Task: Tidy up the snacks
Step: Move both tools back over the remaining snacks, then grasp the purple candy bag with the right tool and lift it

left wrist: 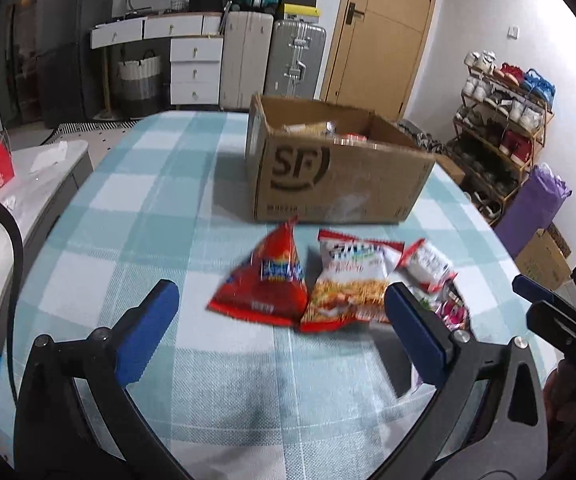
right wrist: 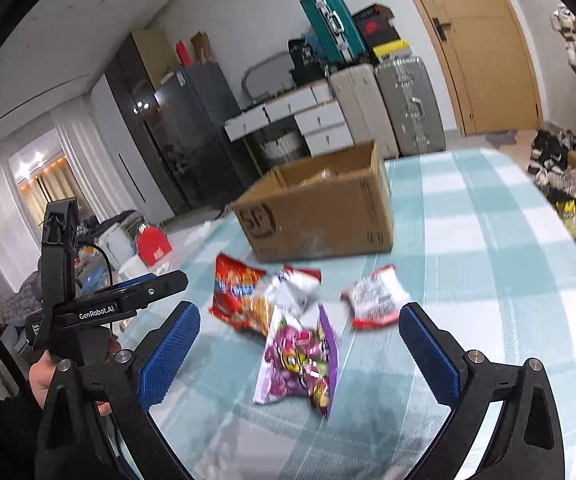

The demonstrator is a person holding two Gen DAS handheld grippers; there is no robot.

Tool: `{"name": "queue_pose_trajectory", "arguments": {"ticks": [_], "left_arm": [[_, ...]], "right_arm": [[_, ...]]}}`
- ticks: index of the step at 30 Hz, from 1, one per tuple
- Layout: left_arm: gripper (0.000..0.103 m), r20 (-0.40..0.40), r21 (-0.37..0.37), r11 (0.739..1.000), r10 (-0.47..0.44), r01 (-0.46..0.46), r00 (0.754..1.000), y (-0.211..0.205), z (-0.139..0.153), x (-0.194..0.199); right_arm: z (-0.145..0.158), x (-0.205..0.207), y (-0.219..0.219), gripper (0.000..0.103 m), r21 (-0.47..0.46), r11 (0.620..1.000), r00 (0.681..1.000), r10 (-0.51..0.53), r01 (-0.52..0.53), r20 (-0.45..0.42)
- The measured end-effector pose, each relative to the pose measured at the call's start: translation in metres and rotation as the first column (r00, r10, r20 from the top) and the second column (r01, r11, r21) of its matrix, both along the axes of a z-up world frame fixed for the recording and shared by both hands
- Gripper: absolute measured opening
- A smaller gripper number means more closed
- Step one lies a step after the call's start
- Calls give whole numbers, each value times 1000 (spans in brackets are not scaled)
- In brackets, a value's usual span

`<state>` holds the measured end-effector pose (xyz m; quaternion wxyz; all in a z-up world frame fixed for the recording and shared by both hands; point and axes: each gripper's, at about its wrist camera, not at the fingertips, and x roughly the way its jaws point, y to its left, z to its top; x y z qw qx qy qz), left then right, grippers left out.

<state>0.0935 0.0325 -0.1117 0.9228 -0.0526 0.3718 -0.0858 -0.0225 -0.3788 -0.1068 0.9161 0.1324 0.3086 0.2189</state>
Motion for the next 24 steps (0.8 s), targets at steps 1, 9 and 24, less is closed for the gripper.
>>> {"name": "queue_pose_trajectory", "arguments": {"ticks": [1,9,24], "left_arm": [[102,-6,3,1000,-4,4,1000,0,-3,1],[102,-43,15,1000,-11,12,999,-1,-23,10],[102,-87,5,1000,-5,5,996,6,-42,21]], "right_arm": [[-6,2,2,101,-4,1000,1000,8,-8,-18],[-32,19,18,101,-1,999,991,48,-49,-121],[-58,43,37,81,-29,996,968,79,-89,-237]]}}
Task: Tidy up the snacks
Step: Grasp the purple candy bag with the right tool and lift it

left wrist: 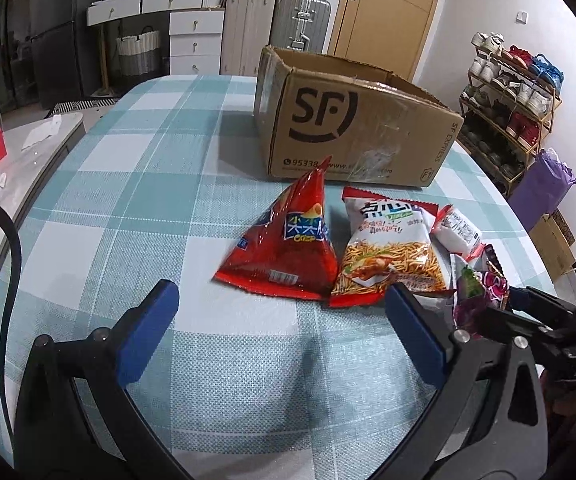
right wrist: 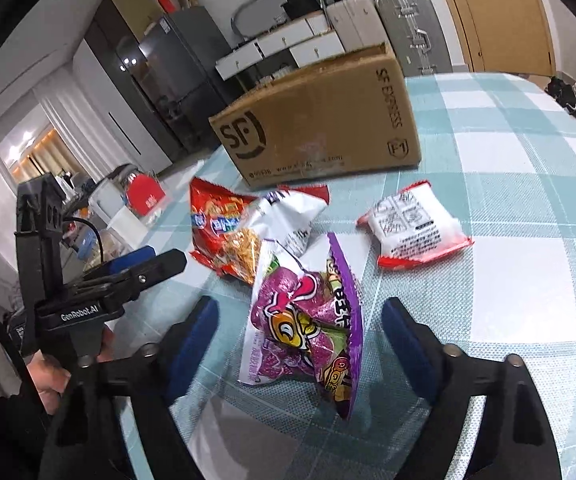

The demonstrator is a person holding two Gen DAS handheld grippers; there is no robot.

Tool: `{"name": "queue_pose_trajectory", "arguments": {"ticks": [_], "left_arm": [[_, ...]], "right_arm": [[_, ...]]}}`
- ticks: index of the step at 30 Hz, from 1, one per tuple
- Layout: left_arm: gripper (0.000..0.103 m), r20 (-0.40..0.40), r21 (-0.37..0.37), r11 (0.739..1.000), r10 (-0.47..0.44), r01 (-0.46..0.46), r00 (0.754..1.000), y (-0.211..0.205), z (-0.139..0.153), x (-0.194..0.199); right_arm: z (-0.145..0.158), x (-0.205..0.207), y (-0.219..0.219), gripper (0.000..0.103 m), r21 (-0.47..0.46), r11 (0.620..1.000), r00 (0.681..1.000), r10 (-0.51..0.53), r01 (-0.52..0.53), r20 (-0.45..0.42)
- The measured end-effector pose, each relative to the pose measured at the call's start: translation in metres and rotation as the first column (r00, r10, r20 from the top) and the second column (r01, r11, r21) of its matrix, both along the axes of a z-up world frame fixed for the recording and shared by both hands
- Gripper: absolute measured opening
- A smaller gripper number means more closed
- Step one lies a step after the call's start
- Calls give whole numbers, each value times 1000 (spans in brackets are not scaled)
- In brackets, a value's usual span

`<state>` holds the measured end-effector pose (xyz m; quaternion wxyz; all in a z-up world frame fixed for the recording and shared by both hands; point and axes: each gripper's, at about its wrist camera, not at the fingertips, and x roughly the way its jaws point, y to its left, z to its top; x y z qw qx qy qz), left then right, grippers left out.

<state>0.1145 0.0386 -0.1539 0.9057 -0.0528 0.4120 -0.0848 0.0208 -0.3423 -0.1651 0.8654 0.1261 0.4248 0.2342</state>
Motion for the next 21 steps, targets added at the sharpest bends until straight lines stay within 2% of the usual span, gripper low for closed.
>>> {"name": "queue_pose_trajectory", "arguments": {"ticks": [2,4,5,10,21], "left_arm": [[102,-3,3,1000,-1,1,1000,-1,-2,2],[102,-4,4,1000,2,-2,1000,-1,-4,3],[102,-7,2,1000,2,-2,1000,0,-5,4],[102,-14,5,1000,-1,1,1000,2,-10,6],[102,-35,8,1000,13,-13,999,6,-13,8]], "right_arm": [[-2,-1,3,70,-7,1000,1000,11,-11,-1],[-3,0,6,55,-19,1000,1000,18,-18,1],[-4,0,7,52,-27,999,1000,19,-19,-1],[-8,0,12,45,-34,999,999,42,-42,-6],[-6,-8,0,44,14,1000,1000,4,-4,-2]]}}
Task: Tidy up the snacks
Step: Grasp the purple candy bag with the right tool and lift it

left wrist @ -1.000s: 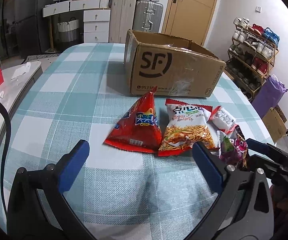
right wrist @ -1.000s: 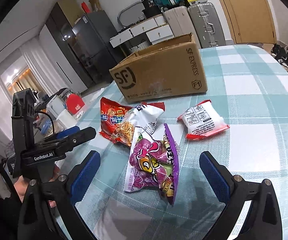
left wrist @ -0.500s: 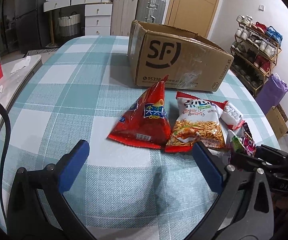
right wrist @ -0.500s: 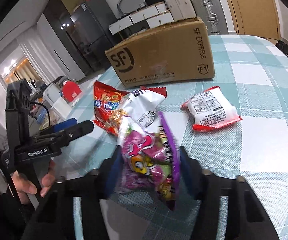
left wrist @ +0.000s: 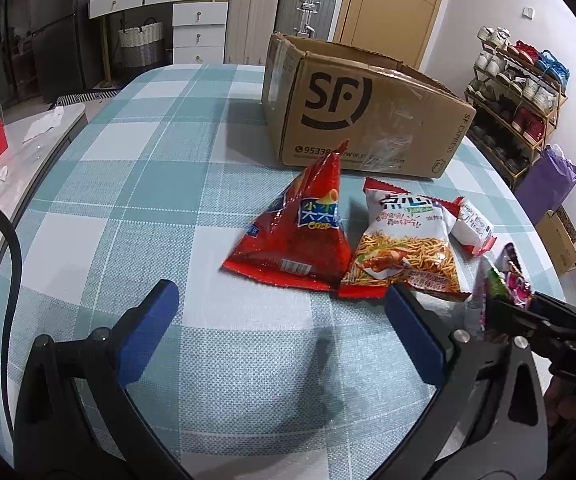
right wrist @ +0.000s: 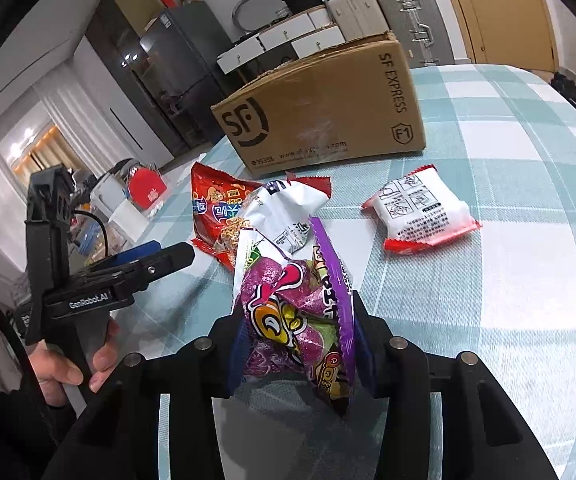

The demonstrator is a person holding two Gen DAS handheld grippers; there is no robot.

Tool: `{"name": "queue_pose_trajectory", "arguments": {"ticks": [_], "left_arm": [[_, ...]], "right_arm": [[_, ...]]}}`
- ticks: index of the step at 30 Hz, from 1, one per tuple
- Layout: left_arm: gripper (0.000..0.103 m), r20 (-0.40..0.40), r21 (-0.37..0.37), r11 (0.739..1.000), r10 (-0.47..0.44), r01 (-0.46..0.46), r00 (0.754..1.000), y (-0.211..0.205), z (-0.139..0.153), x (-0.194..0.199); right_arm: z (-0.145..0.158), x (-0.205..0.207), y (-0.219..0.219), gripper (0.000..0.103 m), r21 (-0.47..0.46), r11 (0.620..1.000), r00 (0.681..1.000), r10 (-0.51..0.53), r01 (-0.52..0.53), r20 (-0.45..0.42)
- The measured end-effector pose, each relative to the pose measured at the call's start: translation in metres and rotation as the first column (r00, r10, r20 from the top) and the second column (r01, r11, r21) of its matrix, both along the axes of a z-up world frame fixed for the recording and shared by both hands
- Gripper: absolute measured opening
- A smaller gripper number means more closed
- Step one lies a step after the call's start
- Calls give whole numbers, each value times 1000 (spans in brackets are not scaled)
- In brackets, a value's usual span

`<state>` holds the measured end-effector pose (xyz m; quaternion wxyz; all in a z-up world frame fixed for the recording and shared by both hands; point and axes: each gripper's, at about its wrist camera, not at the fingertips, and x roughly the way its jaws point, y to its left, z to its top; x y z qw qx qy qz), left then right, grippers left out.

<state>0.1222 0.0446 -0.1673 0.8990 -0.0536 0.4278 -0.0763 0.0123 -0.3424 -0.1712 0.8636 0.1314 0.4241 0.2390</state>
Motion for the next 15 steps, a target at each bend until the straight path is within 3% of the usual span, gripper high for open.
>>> {"name": "queue_pose_trajectory", "arguments": {"ticks": [15], "left_arm": [[102,-63,-78,997,-3,-2,998,9,8,53]], "right_arm": [[-2,-2,-19,44,67,997,999,-38,39,-4]]}}
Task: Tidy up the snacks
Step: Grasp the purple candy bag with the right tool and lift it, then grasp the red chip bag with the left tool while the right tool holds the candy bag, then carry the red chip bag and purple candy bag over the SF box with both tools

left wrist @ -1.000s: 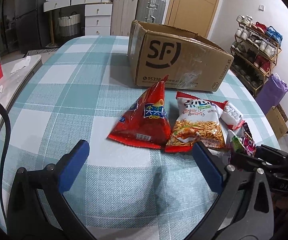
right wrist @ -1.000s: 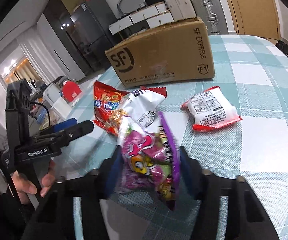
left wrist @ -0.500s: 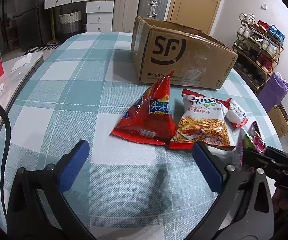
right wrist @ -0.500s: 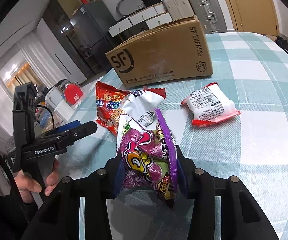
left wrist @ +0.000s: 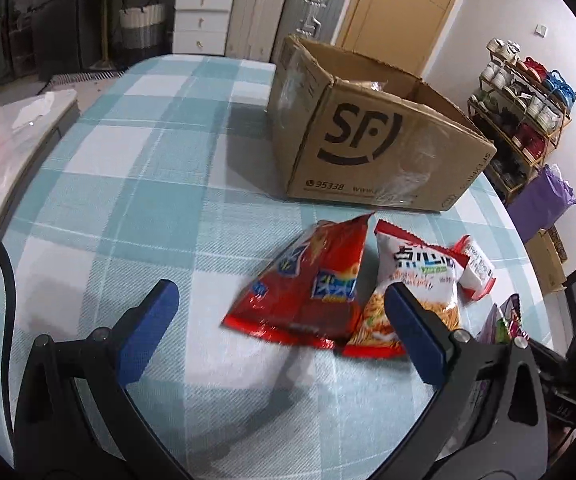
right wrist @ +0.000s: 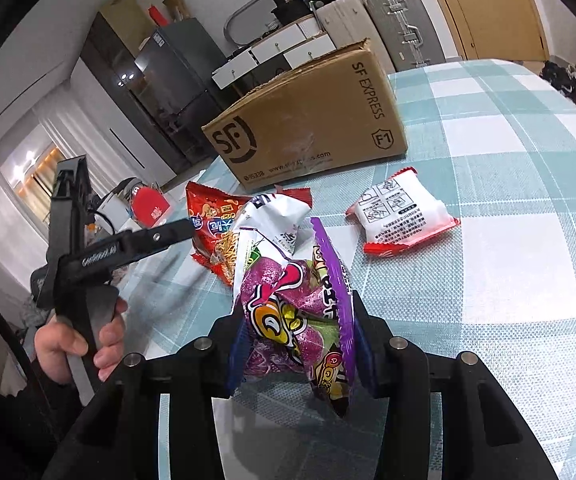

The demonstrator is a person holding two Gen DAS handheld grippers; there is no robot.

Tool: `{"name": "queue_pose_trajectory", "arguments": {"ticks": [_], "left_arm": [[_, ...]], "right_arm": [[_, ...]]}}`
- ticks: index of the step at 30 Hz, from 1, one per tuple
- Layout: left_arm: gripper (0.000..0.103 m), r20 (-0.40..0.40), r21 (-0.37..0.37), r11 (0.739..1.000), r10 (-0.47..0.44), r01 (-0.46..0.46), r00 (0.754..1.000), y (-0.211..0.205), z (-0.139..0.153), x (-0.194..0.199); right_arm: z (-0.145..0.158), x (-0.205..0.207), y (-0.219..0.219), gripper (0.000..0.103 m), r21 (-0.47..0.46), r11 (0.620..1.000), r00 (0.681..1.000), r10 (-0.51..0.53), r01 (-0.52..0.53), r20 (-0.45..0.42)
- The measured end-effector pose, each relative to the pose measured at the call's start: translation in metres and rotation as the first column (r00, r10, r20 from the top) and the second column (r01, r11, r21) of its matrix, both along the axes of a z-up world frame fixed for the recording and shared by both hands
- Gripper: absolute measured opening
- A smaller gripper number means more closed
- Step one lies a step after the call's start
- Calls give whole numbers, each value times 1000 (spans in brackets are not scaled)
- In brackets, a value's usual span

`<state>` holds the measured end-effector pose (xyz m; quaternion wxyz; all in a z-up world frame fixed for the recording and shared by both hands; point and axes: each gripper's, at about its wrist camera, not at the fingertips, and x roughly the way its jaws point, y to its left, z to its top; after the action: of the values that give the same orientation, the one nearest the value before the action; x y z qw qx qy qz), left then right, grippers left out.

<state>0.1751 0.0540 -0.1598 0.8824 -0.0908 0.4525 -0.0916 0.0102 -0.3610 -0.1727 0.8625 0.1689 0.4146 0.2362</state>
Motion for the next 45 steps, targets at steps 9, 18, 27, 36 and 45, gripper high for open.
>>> {"name": "queue_pose_trajectory", "arguments": {"ticks": [9,18,27,36,45], "left_arm": [[97,-61,1,999,-37,37,997,-5,-14,37],[44,-63,-33,998,-64,62,996,0,-23,45],[40,-32,2,999,-49,49,998,12,-18,30],[40,20,11,999,-38,38,999,22,5,-2],[40,100,46,998,-57,52,993,16,50,-34]], "right_arm": [[-4,6,0,45,7,1000,1000,11,-11,-29],[-6,6,-3,45,23,1000,999,3,-2,-41],[-8,7,-5,45,34,999,999,-4,6,-44],[0,-1,-5,45,-19,998,998,-57,57,-3],[41,-18,0,45,-40,998,994,-46,51,100]]}}
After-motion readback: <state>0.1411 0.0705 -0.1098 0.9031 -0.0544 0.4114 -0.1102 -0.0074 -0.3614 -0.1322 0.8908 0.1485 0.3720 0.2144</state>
